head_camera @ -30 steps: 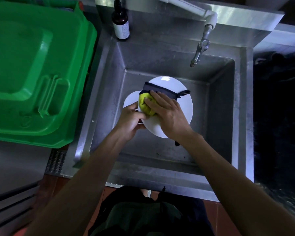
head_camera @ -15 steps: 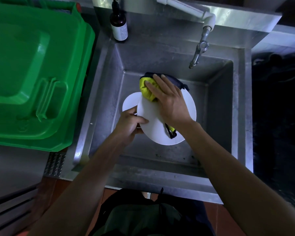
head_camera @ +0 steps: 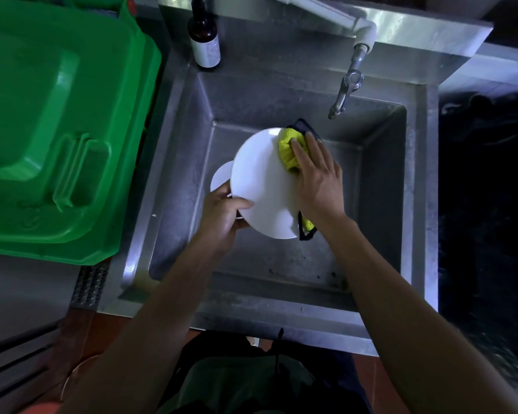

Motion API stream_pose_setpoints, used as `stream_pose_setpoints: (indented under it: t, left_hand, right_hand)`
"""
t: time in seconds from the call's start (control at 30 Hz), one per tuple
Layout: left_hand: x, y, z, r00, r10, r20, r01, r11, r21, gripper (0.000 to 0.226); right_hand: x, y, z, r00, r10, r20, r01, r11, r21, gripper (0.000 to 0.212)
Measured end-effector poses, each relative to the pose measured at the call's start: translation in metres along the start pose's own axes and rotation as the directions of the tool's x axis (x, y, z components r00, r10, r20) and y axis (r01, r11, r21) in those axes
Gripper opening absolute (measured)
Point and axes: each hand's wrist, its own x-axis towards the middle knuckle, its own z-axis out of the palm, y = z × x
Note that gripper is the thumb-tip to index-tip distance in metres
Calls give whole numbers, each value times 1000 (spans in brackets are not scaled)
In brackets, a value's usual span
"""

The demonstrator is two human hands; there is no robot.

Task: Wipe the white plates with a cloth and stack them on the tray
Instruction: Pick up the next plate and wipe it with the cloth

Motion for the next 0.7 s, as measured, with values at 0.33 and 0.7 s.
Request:
stream_pose_setpoints:
  t: [0.33,0.7]
  left_hand:
    - [11,3,7,995,0,-98,-4,999,-32,50]
    - [17,2,17,988,13,-151,-32,992,-126,39]
  right_hand:
    - [-41,1,17,994,32,105,-41,995,90,66]
    - [-81,-52,31,999,42,21,-46,964,261,56]
